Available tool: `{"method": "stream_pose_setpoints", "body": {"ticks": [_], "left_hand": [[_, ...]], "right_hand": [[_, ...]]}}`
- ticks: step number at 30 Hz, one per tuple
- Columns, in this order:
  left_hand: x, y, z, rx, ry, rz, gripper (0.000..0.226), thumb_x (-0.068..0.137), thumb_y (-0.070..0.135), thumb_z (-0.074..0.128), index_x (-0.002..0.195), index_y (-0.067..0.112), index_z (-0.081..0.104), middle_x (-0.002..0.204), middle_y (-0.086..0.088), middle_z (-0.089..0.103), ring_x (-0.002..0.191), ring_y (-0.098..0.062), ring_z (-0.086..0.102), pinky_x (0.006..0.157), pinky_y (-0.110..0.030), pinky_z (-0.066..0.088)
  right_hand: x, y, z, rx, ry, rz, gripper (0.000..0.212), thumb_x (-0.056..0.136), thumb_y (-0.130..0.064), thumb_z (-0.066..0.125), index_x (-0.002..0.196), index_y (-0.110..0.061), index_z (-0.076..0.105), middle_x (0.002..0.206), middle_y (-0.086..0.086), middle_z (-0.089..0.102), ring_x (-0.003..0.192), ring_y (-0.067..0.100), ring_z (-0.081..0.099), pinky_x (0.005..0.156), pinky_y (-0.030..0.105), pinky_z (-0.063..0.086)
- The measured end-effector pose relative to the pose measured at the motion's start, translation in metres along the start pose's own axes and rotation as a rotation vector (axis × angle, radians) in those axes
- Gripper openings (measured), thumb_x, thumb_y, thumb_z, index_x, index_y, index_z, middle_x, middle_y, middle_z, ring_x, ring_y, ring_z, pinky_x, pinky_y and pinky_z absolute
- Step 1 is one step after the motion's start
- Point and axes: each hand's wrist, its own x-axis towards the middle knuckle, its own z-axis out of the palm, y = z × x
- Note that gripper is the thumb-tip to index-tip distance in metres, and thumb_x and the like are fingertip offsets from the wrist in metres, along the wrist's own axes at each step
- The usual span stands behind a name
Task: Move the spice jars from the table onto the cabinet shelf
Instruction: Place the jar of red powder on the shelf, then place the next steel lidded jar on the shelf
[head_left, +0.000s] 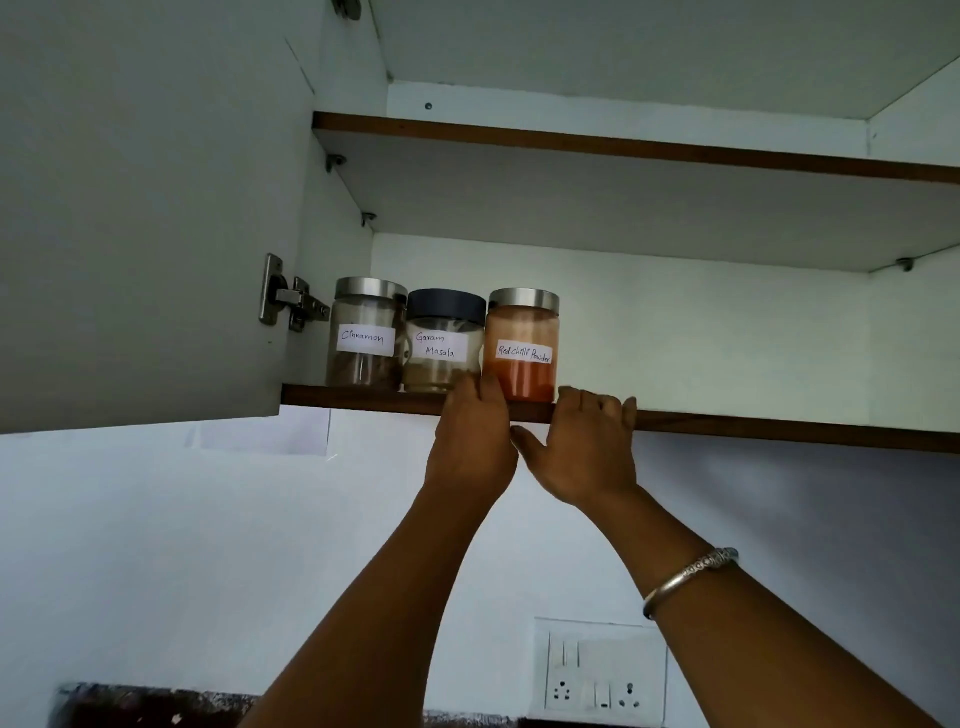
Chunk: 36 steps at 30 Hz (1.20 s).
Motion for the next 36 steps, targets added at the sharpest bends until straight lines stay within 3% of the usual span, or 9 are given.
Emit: {"method": "stream_pose_setpoints", "body": {"ticks": [3,6,9,13,18,21,25,30,36], "left_hand": [[-0.010,0.004,-0.004,0.065,-0.103,0.044,0.074,0.084,0.015,0.062,0.144,0.007,0.018,0.137,-0.016,0.038,0.120,-0.028,0.046,0.097,-0.035,0.042],[-0.029,0.011,-0.006,0.051,-0.240,0.063,0.094,0.082,0.020,0.066,0.149,0.012,0.000,0.152,-0.019,0.021,0.127,-0.032,0.043,0.099,-0.039,0.042],[-0.068,0.019,0.005,-0.016,-0.339,0.136,0.098,0.081,0.015,0.063,0.148,0.022,-0.008,0.141,-0.011,0.042,0.115,-0.028,0.055,0.089,-0.039,0.050],[-0.143,0.033,0.036,-0.213,-0.547,0.142,0.090,0.081,0.014,0.057,0.149,0.019,-0.002,0.144,-0.012,0.038,0.121,-0.030,0.049,0.096,-0.042,0.046],[-0.261,0.076,0.073,-0.530,-0.859,0.137,0.081,0.086,0.016,0.055,0.149,0.013,0.004,0.145,-0.013,0.038,0.129,-0.027,0.043,0.104,-0.038,0.039],[-0.331,0.114,0.091,-0.522,-1.002,0.126,0.074,0.089,0.016,0.054,0.148,0.011,0.010,0.152,-0.011,0.025,0.137,-0.027,0.032,0.112,-0.038,0.029],[-0.409,0.164,0.113,-0.460,-1.060,0.307,0.072,0.084,0.025,0.063,0.144,0.008,0.027,0.147,-0.013,0.036,0.134,-0.027,0.037,0.109,-0.033,0.028],[-0.485,0.247,0.145,-0.647,-1.328,0.331,0.089,0.086,0.035,0.062,0.149,0.024,0.001,0.158,0.000,0.009,0.144,-0.016,0.013,0.114,-0.028,0.013],[-0.547,0.351,0.184,-0.691,-1.489,0.365,0.090,0.085,0.040,0.060,0.147,0.034,-0.005,0.158,0.004,0.005,0.144,-0.017,0.012,0.114,-0.039,0.019]], "right_hand": [[-0.013,-0.001,-0.003,0.084,-0.125,-0.007,0.095,0.081,-0.058,0.055,0.148,-0.010,0.007,0.157,0.014,0.007,0.144,0.035,-0.001,0.114,0.052,0.008],[-0.044,0.004,-0.005,0.047,-0.217,-0.116,0.096,0.082,-0.054,0.055,0.148,-0.021,-0.007,0.157,0.011,-0.013,0.143,0.035,-0.012,0.113,0.054,0.013],[-0.088,0.019,-0.003,-0.095,-0.330,-0.264,0.093,0.082,-0.058,0.051,0.148,-0.026,-0.007,0.157,0.005,-0.013,0.143,0.033,-0.013,0.113,0.055,0.009],[-0.155,0.051,-0.005,-0.141,-0.511,-0.172,0.093,0.082,-0.043,0.056,0.148,-0.024,-0.006,0.157,0.007,-0.015,0.143,0.036,-0.010,0.114,0.054,0.010],[-0.278,0.112,-0.007,-0.258,-0.697,-0.092,0.083,0.086,-0.042,0.051,0.149,-0.018,0.002,0.157,0.011,-0.005,0.143,0.039,-0.004,0.113,0.057,0.014],[-0.361,0.151,-0.018,-0.265,-0.766,0.028,0.080,0.087,-0.047,0.050,0.148,-0.022,0.005,0.157,0.012,0.003,0.142,0.040,0.002,0.110,0.060,0.018],[-0.463,0.207,-0.039,-0.198,-0.778,0.300,0.078,0.086,-0.047,0.050,0.147,-0.029,0.006,0.156,0.015,0.007,0.142,0.042,0.001,0.111,0.058,0.012],[-0.552,0.286,-0.081,-0.283,-0.839,0.423,0.079,0.085,-0.053,0.052,0.141,-0.043,-0.002,0.156,0.017,0.001,0.141,0.044,-0.006,0.109,0.063,0.000],[-0.623,0.374,-0.132,-0.344,-0.802,0.562,0.085,0.082,-0.051,0.054,0.139,-0.049,-0.009,0.155,0.020,-0.003,0.139,0.047,-0.012,0.108,0.063,-0.004]]}}
